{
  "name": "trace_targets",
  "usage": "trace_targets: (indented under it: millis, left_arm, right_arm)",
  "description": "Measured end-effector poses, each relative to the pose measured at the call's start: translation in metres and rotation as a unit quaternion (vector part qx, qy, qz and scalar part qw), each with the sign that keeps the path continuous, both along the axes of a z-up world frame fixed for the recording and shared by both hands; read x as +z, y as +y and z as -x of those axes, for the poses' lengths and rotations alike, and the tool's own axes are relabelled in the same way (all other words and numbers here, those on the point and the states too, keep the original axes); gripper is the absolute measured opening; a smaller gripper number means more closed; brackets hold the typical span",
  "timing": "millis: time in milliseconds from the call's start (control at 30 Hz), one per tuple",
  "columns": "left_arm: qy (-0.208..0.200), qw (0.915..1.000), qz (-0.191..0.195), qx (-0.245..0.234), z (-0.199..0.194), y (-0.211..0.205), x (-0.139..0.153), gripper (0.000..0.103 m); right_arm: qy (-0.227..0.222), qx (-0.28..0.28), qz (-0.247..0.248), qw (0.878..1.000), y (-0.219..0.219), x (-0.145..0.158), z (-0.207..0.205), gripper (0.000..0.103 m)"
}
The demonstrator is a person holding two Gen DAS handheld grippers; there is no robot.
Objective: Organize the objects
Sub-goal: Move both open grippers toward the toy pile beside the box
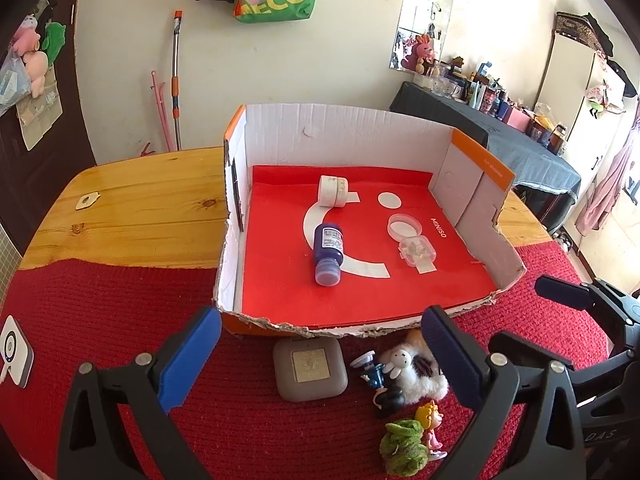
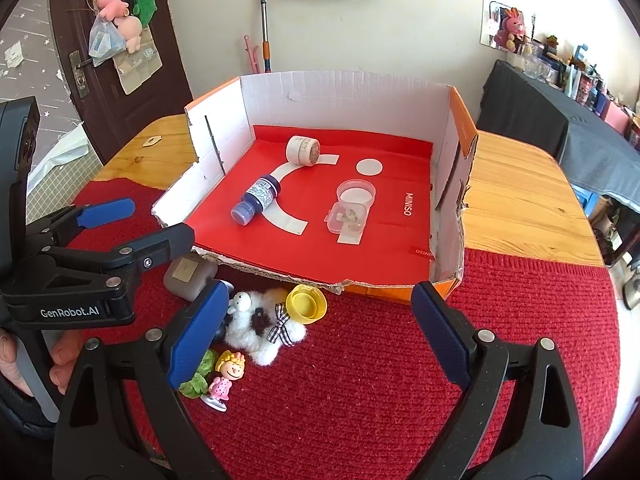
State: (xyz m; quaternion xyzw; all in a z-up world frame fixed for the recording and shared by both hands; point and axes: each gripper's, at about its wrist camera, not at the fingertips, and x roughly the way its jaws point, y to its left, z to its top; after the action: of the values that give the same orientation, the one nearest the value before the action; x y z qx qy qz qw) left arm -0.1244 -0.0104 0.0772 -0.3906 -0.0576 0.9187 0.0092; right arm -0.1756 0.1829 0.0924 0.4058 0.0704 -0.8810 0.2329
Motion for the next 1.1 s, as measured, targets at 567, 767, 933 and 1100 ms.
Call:
trace_targets:
  millis: [567,767,933,1100]
  left_arm:
    - [0.000,1.0000,0.005,-0.007,-0.027,0.007,-0.005,0.102]
    - [-0.003,0.9999,0.008,-0.009,-0.035,0.010,-0.009,0.102]
    - [-0.005,0.9999,0.007,-0.008,-0.042,0.011,-0.013,0.102]
    - [-0.010,0.9999,0.007,-0.008,-0.048,0.012,-0.020,0.102]
  right_arm:
    - [0.005,0.002,-0.002,1.000,0.003,-0.004,-0.030,0.094]
    - [0.002,0.001,-0.003,1.000,0.006,-0.009,-0.040,0.094]
    - [0.000,0.001,-0.004,1.000,0.007,-0.014,-0.047,0.094]
    - [-0.005,0.003,-0.007,1.000,0.007,-0.021,-0.053,0.094]
